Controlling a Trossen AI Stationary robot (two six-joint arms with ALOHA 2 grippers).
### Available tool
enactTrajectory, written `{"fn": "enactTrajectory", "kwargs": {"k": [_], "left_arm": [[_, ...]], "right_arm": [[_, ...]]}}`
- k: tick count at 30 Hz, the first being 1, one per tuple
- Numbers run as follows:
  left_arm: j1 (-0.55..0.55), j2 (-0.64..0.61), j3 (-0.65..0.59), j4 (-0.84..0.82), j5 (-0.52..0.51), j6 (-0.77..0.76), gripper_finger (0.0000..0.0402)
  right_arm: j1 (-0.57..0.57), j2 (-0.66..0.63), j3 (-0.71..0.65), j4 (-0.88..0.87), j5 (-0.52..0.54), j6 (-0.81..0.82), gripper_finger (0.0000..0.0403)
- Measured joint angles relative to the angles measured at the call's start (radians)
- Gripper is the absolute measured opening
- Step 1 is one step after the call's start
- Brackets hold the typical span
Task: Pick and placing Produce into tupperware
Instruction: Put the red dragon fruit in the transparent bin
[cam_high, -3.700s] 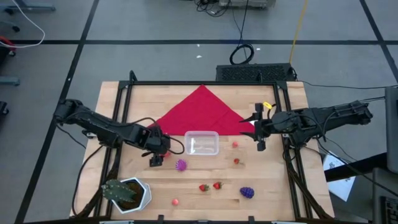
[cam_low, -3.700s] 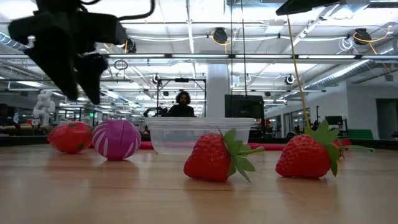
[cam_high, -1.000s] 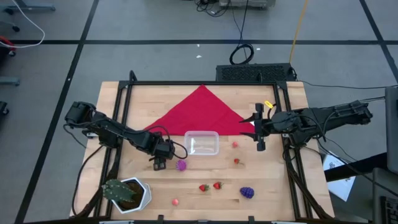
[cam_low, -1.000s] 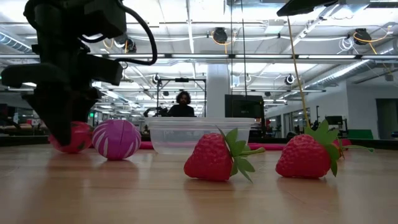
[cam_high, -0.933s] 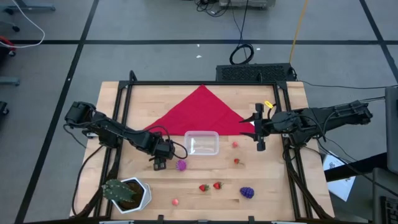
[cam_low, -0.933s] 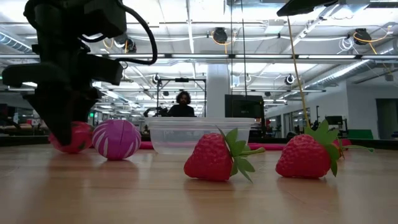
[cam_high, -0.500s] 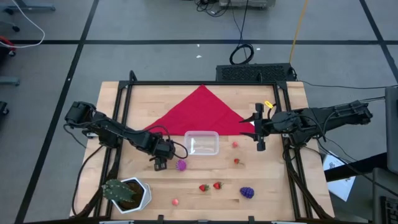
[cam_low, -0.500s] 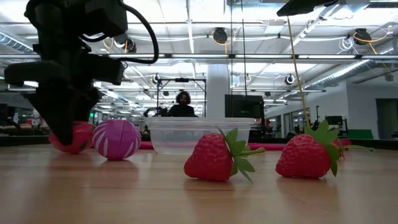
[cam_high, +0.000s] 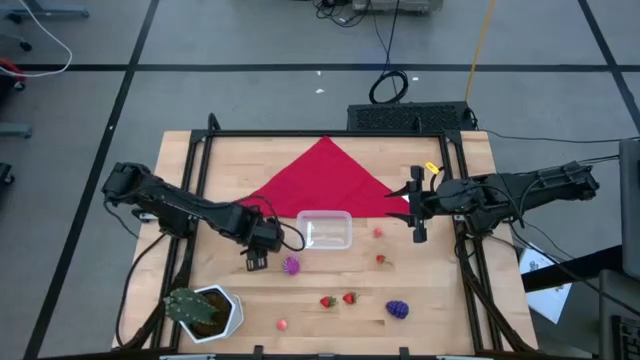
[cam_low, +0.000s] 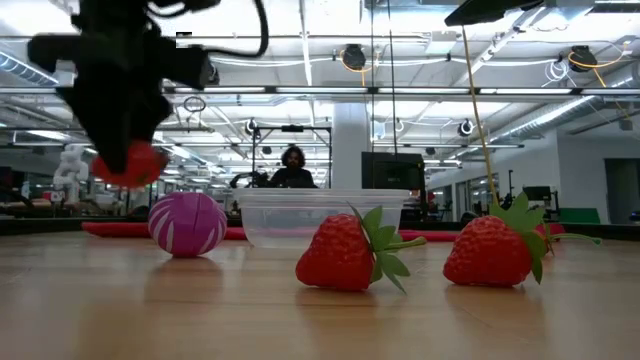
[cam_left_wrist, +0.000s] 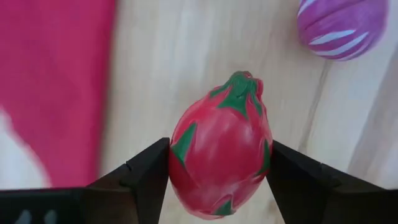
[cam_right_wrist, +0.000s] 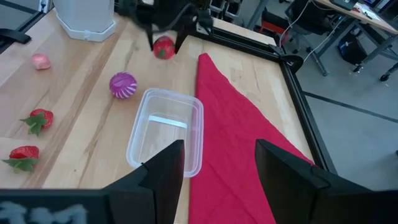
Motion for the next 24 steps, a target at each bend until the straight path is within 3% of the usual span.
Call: {"fn": "enactTrajectory", "kwargs": {"k": [5,13,18,24], "left_arm": [[0.045,-0.037,0.147,-0.124,-0.02,0.067,0.0241],[0.147,-0.061,0.368,-0.126,-0.121,0.172,0.0241],[0.21,-0.042,0.407,-0.012,-0.105,0.258,0.0241],[0.239,0.047,0.407,0.094,-0.003,0.264,0.0241]], "right_arm": [[0.0,0.0,0.001,0.005,0.0,0.0,0.0187],[0.0,0.0,0.001,0.005,0.0,0.0,0.0187],[0.0,0.0,0.001,0.006,0.0,0.0,0.0187],[0.0,0.0,0.001,0.005,0.0,0.0,0.0187]]}}
